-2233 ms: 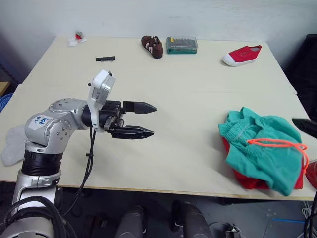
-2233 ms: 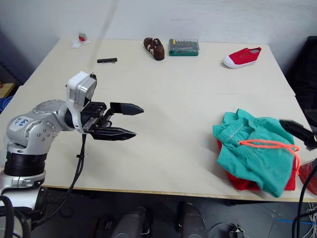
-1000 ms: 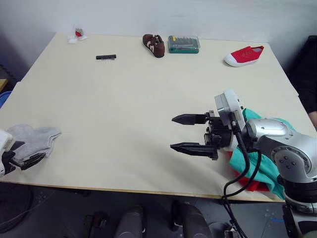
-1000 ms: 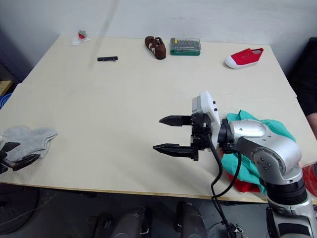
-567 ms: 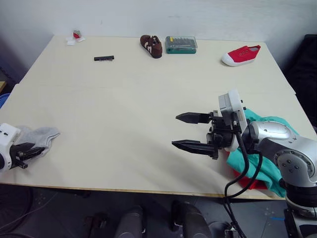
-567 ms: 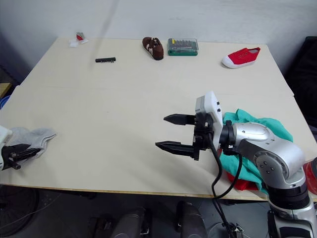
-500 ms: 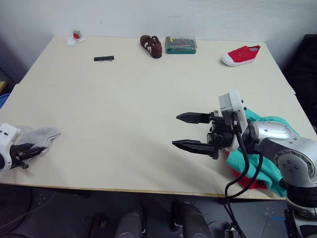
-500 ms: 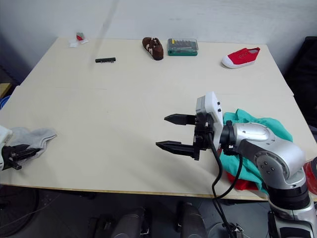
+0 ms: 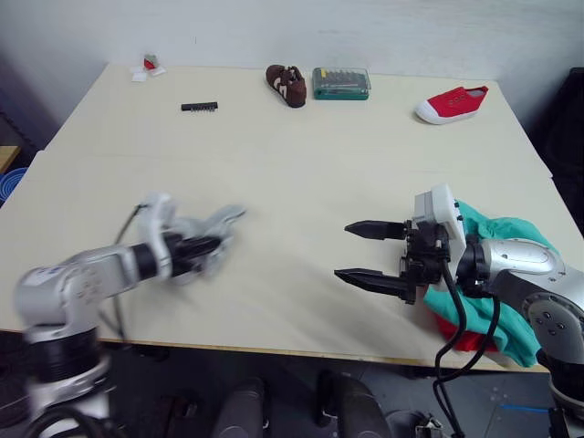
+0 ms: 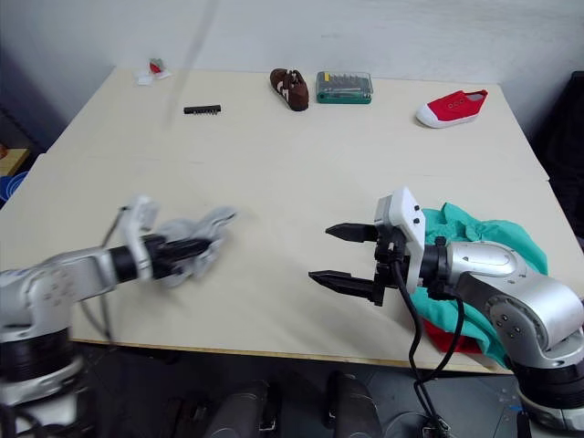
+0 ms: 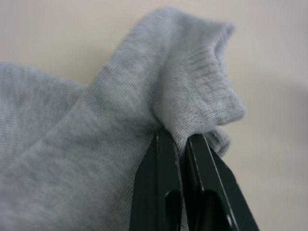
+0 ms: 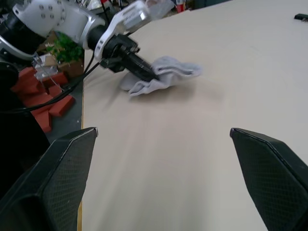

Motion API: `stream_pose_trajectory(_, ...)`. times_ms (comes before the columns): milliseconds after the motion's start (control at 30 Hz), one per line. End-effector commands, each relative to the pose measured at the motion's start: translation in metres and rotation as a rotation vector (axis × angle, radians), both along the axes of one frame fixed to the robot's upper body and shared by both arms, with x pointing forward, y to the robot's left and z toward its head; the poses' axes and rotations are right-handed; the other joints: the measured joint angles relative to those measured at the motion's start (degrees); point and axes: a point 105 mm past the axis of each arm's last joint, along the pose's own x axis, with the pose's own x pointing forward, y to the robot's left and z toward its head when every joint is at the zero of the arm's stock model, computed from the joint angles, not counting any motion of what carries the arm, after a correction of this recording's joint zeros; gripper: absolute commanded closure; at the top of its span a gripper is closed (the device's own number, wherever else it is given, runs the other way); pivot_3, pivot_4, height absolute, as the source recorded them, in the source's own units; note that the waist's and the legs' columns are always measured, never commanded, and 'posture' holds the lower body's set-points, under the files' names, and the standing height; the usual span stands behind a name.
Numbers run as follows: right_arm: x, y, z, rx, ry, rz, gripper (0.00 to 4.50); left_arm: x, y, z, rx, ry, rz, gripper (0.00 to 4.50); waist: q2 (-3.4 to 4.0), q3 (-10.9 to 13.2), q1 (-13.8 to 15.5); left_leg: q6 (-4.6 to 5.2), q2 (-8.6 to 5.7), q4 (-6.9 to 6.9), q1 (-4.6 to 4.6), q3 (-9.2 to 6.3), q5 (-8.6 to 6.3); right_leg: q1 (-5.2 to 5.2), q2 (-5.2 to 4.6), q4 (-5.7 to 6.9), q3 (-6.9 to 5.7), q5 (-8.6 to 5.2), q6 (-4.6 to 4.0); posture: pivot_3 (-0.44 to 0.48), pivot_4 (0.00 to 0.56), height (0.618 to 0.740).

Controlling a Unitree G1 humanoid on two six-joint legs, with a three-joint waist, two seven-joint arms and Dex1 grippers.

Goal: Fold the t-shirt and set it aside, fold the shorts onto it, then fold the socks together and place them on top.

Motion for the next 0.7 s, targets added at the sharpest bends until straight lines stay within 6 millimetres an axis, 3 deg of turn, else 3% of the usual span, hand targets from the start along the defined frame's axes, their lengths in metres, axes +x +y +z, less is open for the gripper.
stream_pose_trajectory(33,-0.006,0.004,0.007,0.023,-0.052,-0.002,0.0,0.016,-0.043,-0.018,-0.051,0.182,0.074,4.48,-0.17,0.0,-0.9,0.04,-0.03,0.03,-0.03,0.0,0.04,0.0,0.01,-0.02,0.0,0.05,0.09,0.0,0.15,0.74)
stream_pose_trajectory(167,-0.008,0.006,0.004,0.033,-0.048,-0.014,0.0,0.022,-0.075,-0.027,-0.057,0.236,0.088,4.48,-0.19,0.0,-0.2,-0.07,0.07,-0.07,0.13,0.3,0.06,-0.08,0.15,-0.07,0.29,0.06,0.1,0.0,0.15,0.74)
stream_pose_trajectory(333,-0.007,0.005,0.003,0.032,-0.051,-0.044,0.0,0.021,-0.085,-0.026,-0.046,0.235,0.077,4.48,-0.2,0.0,-0.2,-0.08,0.05,-0.04,0.13,0.32,0.03,-0.08,0.11,-0.19,0.36,0.06,0.11,0.0,0.15,0.74)
stream_pose_trajectory(500,-0.003,0.003,0.001,0.035,-0.057,-0.08,0.0,0.022,-0.08,-0.003,-0.076,0.164,0.02,3.17,-0.2,0.0,-0.2,-0.1,0.05,-0.03,0.14,0.32,0.02,-0.09,0.11,-0.18,0.36,0.06,0.1,0.0,0.15,0.74)
stream_pose_trajectory(633,-0.001,0.002,-0.004,0.014,-0.073,-0.102,0.0,0.009,-0.067,0.02,-0.033,0.075,-0.124,1.97,-0.19,0.0,-0.4,-0.15,0.07,-0.04,0.15,0.33,0.02,-0.14,0.13,-0.08,0.39,0.05,0.08,0.0,0.15,0.74)
stream_pose_trajectory(700,0.002,0.002,-0.009,-0.02,-0.096,-0.115,0.0,-0.005,-0.055,0.033,0.046,0.016,-0.207,1.97,-0.2,0.0,-0.4,-0.19,0.08,-0.05,0.14,0.34,0.02,-0.17,0.16,0.0,0.39,0.03,0.06,0.0,0.15,0.74)
